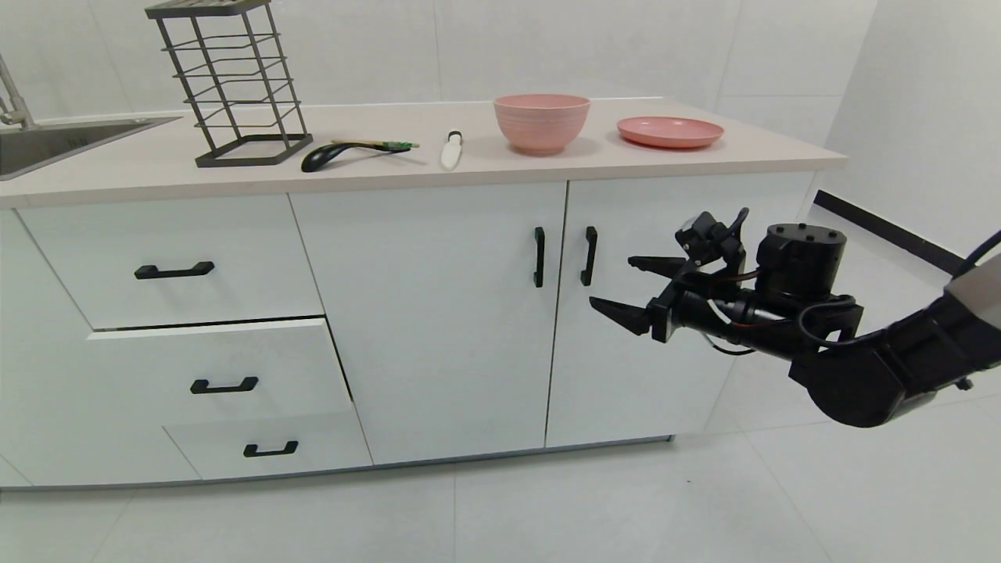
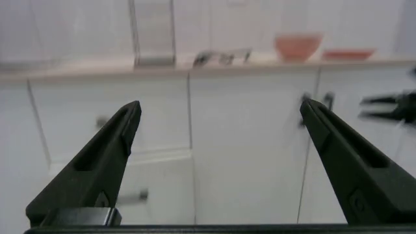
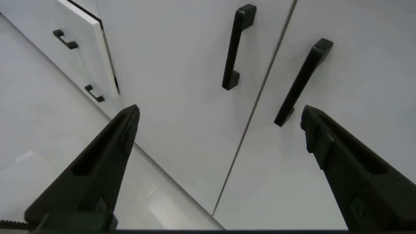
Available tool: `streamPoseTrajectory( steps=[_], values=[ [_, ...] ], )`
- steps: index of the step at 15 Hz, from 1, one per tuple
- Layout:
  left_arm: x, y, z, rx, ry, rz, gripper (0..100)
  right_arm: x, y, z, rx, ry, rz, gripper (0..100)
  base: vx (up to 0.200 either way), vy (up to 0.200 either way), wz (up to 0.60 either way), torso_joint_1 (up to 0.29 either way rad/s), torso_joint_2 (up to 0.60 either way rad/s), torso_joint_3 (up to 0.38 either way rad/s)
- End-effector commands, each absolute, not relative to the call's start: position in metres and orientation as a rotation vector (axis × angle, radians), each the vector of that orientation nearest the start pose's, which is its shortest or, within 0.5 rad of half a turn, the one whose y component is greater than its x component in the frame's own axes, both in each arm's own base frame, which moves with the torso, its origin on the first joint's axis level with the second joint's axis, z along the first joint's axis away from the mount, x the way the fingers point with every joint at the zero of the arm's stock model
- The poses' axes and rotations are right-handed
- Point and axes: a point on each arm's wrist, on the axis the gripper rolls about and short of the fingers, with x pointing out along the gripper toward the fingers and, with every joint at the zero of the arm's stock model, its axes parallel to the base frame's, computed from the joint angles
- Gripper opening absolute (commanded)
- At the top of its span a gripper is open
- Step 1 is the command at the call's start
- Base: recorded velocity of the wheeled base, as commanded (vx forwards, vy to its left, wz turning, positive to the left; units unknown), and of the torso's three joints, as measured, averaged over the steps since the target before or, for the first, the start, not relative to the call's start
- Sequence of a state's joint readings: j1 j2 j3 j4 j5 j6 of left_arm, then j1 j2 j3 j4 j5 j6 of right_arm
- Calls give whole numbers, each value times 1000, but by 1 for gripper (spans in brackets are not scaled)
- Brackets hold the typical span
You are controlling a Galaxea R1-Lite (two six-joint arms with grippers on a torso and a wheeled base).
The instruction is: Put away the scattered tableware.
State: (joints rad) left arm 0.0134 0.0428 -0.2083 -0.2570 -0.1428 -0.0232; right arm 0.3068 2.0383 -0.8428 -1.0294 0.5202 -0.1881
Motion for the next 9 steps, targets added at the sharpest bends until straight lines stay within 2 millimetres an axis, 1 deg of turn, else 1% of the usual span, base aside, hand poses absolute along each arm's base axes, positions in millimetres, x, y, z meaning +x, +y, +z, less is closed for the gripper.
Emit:
streamPoseTrajectory(
  steps=[1,3,4,5,6,7,8,9],
  values=[
    [-36,-7,213,27,-407,-308,100,341,117,119,-158,85,830,100,0,0,0,0,0,0],
    [-7,-9,207,-20,-234,-463,100,338,114,114,-158,100,825,100,0,0,0,0,0,0],
    [16,-12,197,-36,-103,-574,100,339,112,113,-157,93,821,100,0,0,0,0,0,0],
    [29,-14,192,-54,-19,-631,100,342,109,110,-155,93,812,100,0,0,0,0,0,0],
    [41,-18,190,-70,52,-701,100,346,104,100,-150,109,794,100,0,0,0,0,0,0],
    [48,-20,190,-76,86,-729,100,347,103,94,-145,117,790,100,0,0,0,0,0,0],
    [60,-24,190,-85,138,-758,100,344,101,89,-142,120,788,100,0,0,0,0,0,0],
    [72,-27,198,-83,152,-768,100,347,102,93,-145,96,788,100,0,0,0,0,0,0]
  ],
)
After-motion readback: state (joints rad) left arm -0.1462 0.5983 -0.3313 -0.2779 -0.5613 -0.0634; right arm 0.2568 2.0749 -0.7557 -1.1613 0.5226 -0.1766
